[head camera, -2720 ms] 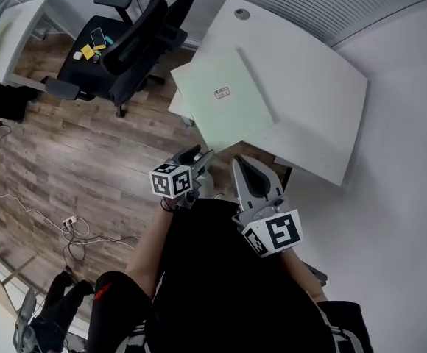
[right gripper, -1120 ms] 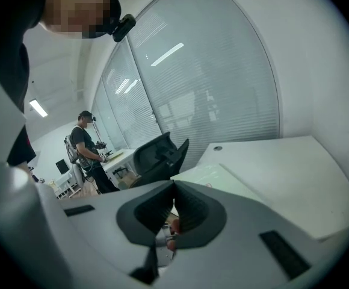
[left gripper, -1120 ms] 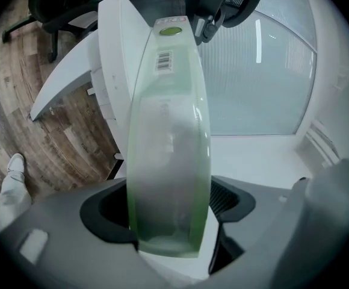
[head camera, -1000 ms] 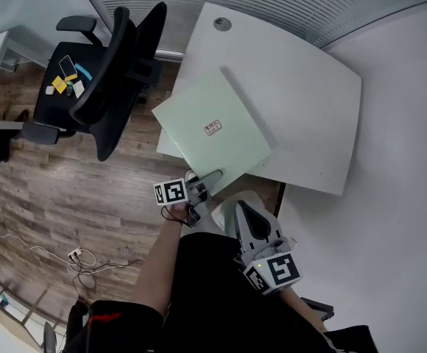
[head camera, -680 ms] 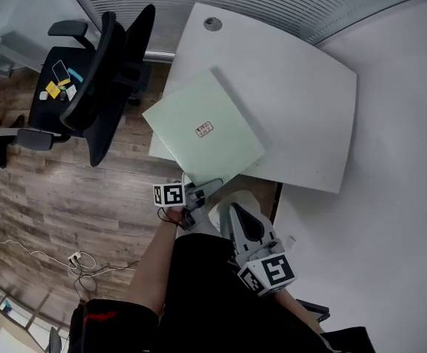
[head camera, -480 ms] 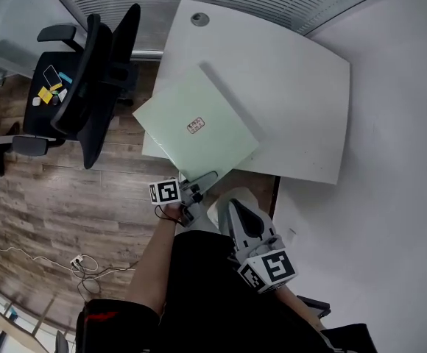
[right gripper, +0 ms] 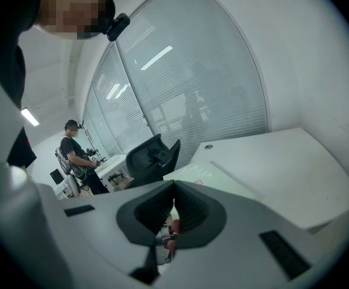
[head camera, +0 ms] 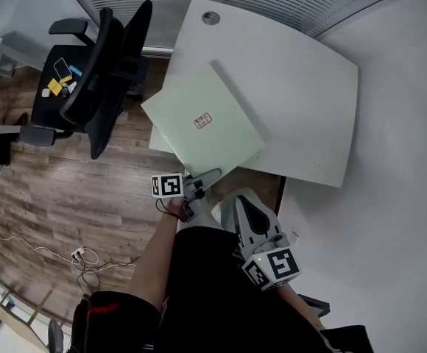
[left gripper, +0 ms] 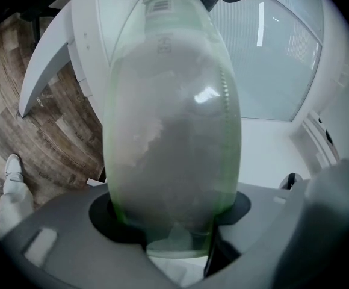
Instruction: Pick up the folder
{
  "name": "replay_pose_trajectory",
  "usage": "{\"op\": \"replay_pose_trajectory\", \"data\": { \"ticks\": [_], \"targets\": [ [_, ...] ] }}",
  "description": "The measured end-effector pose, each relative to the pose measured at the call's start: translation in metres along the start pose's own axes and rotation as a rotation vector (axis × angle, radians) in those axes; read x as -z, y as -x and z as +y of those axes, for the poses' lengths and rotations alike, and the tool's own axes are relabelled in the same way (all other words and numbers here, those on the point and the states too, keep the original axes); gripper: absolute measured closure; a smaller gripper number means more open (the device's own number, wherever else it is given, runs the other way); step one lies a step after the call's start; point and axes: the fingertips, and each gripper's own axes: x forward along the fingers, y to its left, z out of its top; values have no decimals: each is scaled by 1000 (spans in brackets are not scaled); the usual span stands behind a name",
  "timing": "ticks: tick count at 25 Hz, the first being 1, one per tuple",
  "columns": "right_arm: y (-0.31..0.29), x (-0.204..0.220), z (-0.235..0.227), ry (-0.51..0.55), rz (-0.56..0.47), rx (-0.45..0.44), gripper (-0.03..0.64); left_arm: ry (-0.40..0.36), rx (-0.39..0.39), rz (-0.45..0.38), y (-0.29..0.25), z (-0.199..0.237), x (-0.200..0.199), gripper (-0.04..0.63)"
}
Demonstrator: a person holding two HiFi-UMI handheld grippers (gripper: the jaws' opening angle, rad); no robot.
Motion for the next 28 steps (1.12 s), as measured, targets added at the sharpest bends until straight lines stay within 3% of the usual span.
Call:
{"op": "replay_pose_trajectory", "data": {
  "ticks": [5, 9, 14, 21, 28],
  "targets": [
    [3, -1, -1, -20, -19, -5, 617, -5, -9, -4, 3, -3, -1, 307],
    [5, -6, 1, 23, -42, -16, 617, -14, -13, -15, 4, -4, 1, 313],
    [8, -4, 3, 29, -41, -29, 617, 6, 18, -9, 5, -14, 14, 318],
    [14, -6, 1, 43, -64, -49, 617, -52, 6, 12, 9, -26, 27, 319],
    [21, -1, 3, 46, -76, -101, 617, -120, 32, -19, 3, -58, 27, 319]
  ]
}}
